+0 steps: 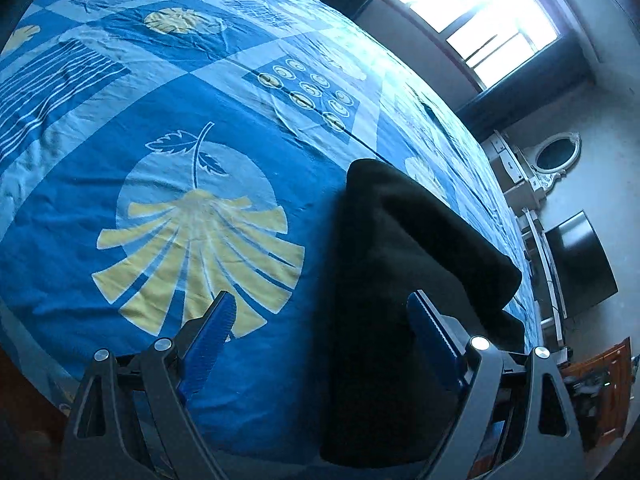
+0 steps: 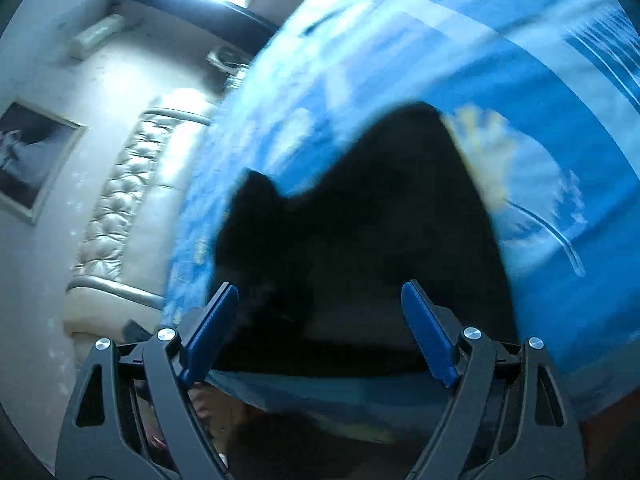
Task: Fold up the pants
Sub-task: 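Grasp the leg end of the folded pants with the right gripper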
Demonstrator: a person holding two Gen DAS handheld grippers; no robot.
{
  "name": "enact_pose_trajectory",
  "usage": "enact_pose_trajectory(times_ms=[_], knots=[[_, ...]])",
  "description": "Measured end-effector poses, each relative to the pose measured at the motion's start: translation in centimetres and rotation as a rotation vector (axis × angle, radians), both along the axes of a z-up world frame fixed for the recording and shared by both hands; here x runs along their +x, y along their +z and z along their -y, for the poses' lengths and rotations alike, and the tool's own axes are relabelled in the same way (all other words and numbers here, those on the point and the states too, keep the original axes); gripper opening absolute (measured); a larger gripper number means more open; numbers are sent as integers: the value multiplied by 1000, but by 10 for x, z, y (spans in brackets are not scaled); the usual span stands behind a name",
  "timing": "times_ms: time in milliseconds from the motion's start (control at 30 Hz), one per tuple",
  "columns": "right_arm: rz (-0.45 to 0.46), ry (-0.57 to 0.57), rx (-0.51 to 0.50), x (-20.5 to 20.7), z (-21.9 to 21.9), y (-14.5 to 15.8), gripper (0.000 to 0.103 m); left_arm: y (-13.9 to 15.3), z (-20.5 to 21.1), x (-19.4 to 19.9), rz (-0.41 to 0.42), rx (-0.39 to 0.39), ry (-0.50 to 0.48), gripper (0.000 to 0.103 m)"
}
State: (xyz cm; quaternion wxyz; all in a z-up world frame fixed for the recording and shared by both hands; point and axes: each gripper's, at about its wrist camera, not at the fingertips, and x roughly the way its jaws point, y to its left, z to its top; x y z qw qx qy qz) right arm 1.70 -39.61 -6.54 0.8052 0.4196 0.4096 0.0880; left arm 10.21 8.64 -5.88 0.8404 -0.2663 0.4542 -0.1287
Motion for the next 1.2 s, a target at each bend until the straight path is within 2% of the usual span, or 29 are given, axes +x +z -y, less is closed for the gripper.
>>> enact_pose_trajectory(times_ms=[133, 233, 300, 367, 400, 533, 600, 633, 667, 700, 900, 967, 1033, 1067, 1133, 1200], knots=[[0, 31, 14, -13, 5, -14, 82, -2, 0, 0, -5, 4, -1, 86], [23, 3, -10, -25, 12, 4, 82, -4, -3, 1, -18, -11, 6, 86], [51, -19, -85, -32, 21, 21, 82, -4, -3, 1, -18, -10, 8, 86], [39, -49, -119, -37, 37, 21, 82, -4, -3, 1, -18, -12, 9, 86], [19, -71, -108, -39, 45, 16, 82, -4, -3, 1, -19, -12, 9, 86], [-89, -125, 42, -47, 68, -32, 82, -5, -5, 2, -25, -20, 12, 86], [-81, -115, 130, -49, 67, -47, 82, -5, -5, 2, -27, -23, 12, 86], [-76, -114, 129, -48, 66, -48, 81, -5, -5, 2, -27, -22, 12, 86], [-71, -102, 118, -46, 65, -47, 75, -5, -5, 2, -26, -22, 12, 86], [-72, -80, 117, -44, 63, -48, 47, -5, -5, 2, -26, -21, 12, 86], [-93, -46, 30, -41, 63, -46, 27, -6, -5, 1, -30, -25, 10, 86], [-97, -43, 23, -39, 60, -46, 27, -6, -5, 0, -29, -25, 5, 86], [-101, -69, 95, -44, 66, -52, 32, -6, -6, 1, -29, -27, 1, 86], [-102, -94, 96, -49, 70, -48, 34, -6, -6, 1, -30, -28, 0, 86], [-86, -155, -19, -56, 75, -25, 46, -6, -6, 1, -32, -31, 1, 86], [-34, -171, -117, -57, 74, 5, 56, -7, -5, 1, -32, -35, 2, 86]])
